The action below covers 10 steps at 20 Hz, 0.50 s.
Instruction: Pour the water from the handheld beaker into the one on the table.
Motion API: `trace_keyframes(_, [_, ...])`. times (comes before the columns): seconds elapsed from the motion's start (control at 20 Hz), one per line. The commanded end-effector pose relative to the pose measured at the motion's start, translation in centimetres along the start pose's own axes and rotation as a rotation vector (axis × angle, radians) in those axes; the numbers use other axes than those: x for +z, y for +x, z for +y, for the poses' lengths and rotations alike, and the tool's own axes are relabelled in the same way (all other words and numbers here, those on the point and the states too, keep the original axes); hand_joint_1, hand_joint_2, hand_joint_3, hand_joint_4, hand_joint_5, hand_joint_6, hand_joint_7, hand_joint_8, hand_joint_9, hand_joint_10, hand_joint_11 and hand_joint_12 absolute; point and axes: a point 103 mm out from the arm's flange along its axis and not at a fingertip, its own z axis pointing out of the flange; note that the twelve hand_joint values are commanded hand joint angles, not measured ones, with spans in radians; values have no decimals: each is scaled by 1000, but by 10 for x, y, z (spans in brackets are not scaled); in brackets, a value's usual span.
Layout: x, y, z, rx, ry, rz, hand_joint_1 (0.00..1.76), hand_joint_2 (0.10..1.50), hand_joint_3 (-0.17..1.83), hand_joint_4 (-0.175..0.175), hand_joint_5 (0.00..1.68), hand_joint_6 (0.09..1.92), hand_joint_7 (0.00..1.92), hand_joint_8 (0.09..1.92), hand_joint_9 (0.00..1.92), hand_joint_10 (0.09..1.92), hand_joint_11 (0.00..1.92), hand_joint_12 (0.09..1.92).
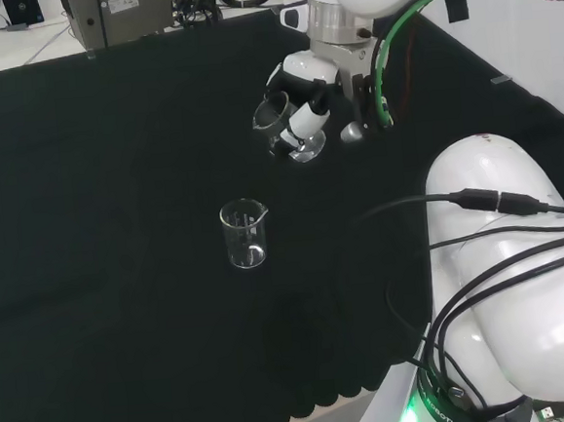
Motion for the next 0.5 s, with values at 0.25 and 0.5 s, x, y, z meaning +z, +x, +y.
trace_keyframes(0.25, [5,8,-22,0,45,-36,1317,1013,-175,-80,1484,87,1583,99,1762,87,1385,638])
trace_keyframes(0.5, [14,14,-25,-16,86,-82,1359,1008,-175,-115,1474,87,1524,197,1718,87,1381,636])
